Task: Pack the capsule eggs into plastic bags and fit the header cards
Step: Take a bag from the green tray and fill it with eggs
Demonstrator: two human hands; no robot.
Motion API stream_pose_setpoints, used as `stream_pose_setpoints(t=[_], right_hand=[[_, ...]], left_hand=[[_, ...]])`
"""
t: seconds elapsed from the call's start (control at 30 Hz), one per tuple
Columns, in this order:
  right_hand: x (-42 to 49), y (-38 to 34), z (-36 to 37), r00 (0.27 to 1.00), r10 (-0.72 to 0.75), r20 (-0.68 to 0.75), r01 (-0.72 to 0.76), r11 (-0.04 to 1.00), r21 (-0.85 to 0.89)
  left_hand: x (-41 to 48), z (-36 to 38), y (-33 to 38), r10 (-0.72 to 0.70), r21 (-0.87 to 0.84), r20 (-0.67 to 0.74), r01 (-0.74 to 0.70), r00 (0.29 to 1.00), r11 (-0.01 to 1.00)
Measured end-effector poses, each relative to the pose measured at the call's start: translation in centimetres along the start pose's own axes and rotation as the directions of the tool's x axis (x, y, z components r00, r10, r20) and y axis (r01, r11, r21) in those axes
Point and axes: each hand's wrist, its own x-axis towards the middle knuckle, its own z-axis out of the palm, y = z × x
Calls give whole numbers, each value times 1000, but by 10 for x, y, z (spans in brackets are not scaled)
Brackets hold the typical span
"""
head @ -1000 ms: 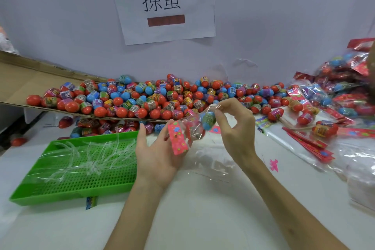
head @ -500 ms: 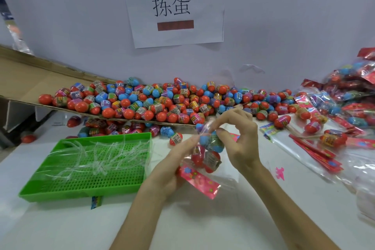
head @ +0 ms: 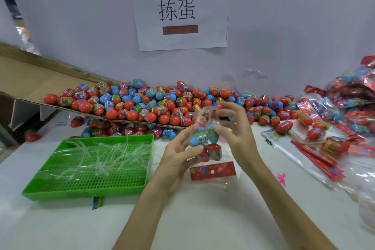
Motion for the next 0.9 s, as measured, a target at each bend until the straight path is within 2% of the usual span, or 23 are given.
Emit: stream_pose_setpoints(t=[0.07,0.27,0.4,0.6,0.73,0.9], right_hand=[[3,4,0,995,84,59,-88,994,71],[-2,7,10,973,175,151,-186,981,59],[-5,7,15,975,205,85,-209,977,47],[-7,6,18,983,165,76,-168,985,37],[-6,6,18,973,217,76,-226,965,133],[-6,5,19,953,293,70,-302,934,190]], left_hand=[[1,2,-1,21,18,-39,-21,999,1000],[3,1,-4,54,-51,-266,-70,962,996],[4,-2,-3,83,-50,-300,-103,950,993],[4,-1,-6,89,7,-350,-93,933,996],[4,3,-10,159,83,-361,-138,919,987],[3,6,-6,127,-31,-398,-151,909,988]])
